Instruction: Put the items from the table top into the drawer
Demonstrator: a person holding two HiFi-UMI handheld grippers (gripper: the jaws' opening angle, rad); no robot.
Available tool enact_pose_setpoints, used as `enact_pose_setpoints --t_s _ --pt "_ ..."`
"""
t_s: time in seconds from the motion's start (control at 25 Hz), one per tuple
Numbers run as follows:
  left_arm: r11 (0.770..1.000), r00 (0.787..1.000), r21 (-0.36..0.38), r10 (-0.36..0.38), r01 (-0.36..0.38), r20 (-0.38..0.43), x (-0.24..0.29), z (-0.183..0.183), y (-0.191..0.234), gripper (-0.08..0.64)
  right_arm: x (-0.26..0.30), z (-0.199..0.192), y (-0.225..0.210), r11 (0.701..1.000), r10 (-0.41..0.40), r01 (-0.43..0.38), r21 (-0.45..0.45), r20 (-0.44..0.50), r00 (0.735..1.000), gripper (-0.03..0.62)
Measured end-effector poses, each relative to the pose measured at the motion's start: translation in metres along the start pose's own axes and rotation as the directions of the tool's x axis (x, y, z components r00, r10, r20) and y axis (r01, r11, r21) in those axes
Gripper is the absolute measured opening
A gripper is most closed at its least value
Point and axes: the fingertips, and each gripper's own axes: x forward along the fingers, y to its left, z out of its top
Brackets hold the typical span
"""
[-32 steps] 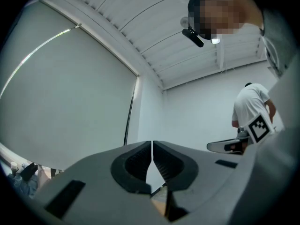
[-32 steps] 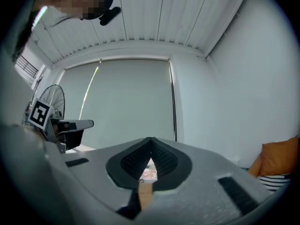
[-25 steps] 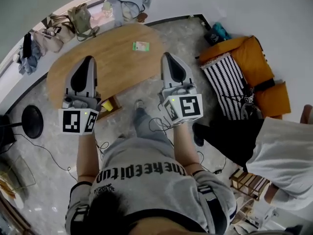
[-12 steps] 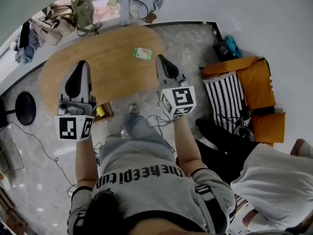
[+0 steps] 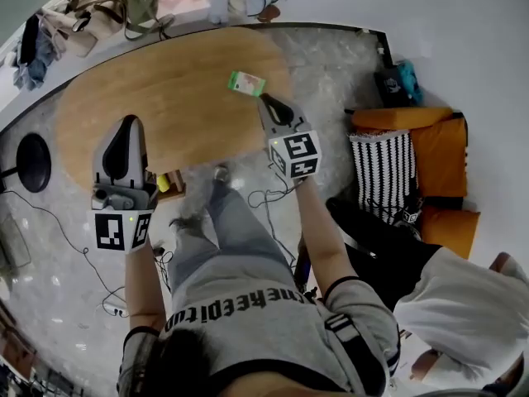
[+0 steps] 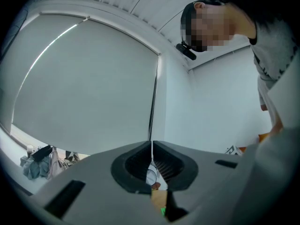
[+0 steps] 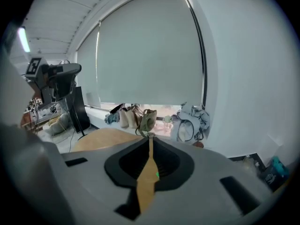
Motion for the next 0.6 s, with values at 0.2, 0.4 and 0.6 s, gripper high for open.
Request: enact_pose_setpoints --t_s 0.2,0.4,0.6 --pt "1.0 0.998 -0.006 0.001 -0.001 -0.056 0.012 -0.043 0.005 0.012 0.041 -0.06 -0.009 0.996 0.067 -0.073 -0.042 -0.121 0.99 0.078" --pt "1.0 0.995 -0.017 0.003 -0.005 -0.098 0.023 -0.085 0.012 0.012 0.078 -0.106 -0.022 0.987 0.129 -0.146 -0.072 -0.2 0.971 0.132" --pt "0.999 0.992 -0.031 0.012 -0.016 -0.127 0.036 -0.124 0.013 0.012 0.109 -0.144 -0.034 0.966 0.18 -0.224 -0.129 -0.282 0.942 0.161"
